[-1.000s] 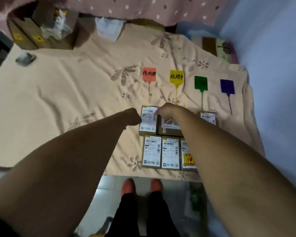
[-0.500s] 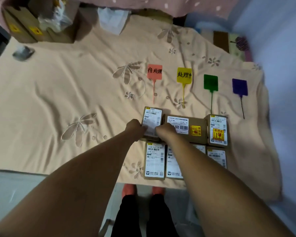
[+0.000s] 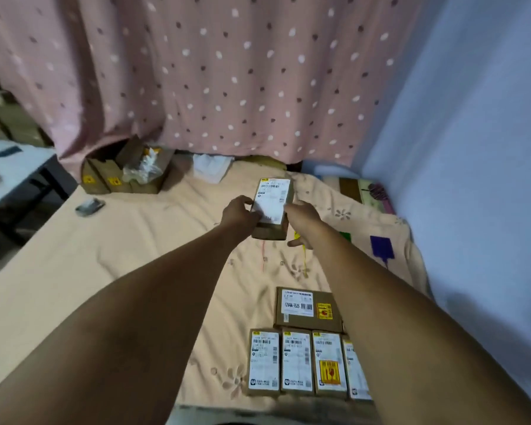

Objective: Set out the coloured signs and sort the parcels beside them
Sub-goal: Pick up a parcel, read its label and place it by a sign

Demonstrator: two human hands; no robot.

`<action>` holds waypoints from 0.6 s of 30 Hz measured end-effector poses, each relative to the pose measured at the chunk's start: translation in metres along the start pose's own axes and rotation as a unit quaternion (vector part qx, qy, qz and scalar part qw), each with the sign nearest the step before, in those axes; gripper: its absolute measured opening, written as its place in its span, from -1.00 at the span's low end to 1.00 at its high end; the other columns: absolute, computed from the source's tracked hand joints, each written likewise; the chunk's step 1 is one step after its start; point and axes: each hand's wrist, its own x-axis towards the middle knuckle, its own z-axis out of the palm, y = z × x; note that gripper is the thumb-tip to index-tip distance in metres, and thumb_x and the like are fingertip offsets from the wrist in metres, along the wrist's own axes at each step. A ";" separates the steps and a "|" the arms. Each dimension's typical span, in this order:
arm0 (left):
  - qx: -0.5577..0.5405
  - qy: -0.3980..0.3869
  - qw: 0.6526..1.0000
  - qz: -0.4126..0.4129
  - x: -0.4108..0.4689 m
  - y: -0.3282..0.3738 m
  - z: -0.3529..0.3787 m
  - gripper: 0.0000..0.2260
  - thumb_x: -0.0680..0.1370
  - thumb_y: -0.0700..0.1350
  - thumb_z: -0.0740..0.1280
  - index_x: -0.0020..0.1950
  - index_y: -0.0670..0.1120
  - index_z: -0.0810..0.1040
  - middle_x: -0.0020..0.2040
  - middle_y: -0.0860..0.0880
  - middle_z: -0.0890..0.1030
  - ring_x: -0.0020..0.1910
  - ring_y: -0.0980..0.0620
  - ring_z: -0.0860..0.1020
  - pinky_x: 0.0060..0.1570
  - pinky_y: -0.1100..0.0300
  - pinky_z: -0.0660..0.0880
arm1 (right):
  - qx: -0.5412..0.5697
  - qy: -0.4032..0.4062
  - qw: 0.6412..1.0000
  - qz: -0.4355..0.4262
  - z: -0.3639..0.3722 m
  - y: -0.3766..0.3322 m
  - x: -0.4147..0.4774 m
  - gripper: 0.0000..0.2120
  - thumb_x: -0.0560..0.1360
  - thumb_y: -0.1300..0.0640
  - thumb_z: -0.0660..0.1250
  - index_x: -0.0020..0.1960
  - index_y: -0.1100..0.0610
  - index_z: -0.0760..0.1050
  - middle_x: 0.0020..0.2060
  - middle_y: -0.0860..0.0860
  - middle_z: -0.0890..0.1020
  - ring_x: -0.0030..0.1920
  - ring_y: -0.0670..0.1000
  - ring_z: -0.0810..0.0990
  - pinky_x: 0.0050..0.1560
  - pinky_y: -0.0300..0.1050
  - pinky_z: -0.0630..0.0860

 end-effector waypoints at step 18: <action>-0.430 -0.010 0.888 0.160 -0.076 0.168 -0.056 -0.81 0.53 -0.27 0.45 0.14 -0.15 0.64 0.03 -0.21 0.73 0.03 -0.22 0.72 0.05 -0.06 0.67 | 0.253 0.017 0.935 -0.250 -0.063 -0.113 -0.087 -0.93 0.62 0.09 0.28 0.07 0.02 0.52 0.04 0.10 0.70 0.09 0.20 0.69 -0.05 0.09 0.68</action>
